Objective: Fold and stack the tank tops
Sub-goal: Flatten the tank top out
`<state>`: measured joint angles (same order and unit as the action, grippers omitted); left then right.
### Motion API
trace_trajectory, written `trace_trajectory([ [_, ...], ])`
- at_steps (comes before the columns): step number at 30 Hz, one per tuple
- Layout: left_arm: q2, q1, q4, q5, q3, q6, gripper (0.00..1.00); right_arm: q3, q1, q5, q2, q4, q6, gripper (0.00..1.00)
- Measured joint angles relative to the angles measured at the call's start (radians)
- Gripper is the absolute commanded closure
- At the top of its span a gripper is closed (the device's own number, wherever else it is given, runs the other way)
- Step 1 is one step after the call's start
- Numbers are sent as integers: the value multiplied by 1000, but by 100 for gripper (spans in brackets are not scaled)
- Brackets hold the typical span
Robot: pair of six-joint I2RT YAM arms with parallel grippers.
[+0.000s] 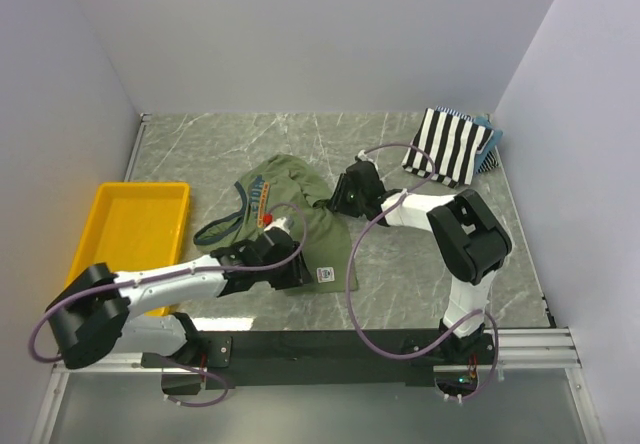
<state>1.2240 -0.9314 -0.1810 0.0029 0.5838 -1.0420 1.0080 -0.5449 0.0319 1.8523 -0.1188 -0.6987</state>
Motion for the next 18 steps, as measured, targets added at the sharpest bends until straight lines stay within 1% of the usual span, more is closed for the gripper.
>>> trace_trajectory([
  [2,40,-8,-8,-14,0,-18,59,5,0,-14,0,0,-3,80],
  [3,54,-8,-17,-29,0,-28,61,7,0,-27,0,3,-6,90],
  [6,76,9,-43,-66,0,-54,65,8,2,-69,0,14,-6,100],
  [9,86,95,-50,-79,-14,-70,63,2,8,-117,-12,42,-6,100],
  [12,79,235,-25,-52,-49,-85,60,-33,29,-164,-71,72,0,100],
  [15,69,391,2,-34,-64,-84,60,-113,71,-204,-198,92,5,100],
  [18,96,512,0,-30,-42,-75,60,-204,113,-235,-339,104,4,100],
])
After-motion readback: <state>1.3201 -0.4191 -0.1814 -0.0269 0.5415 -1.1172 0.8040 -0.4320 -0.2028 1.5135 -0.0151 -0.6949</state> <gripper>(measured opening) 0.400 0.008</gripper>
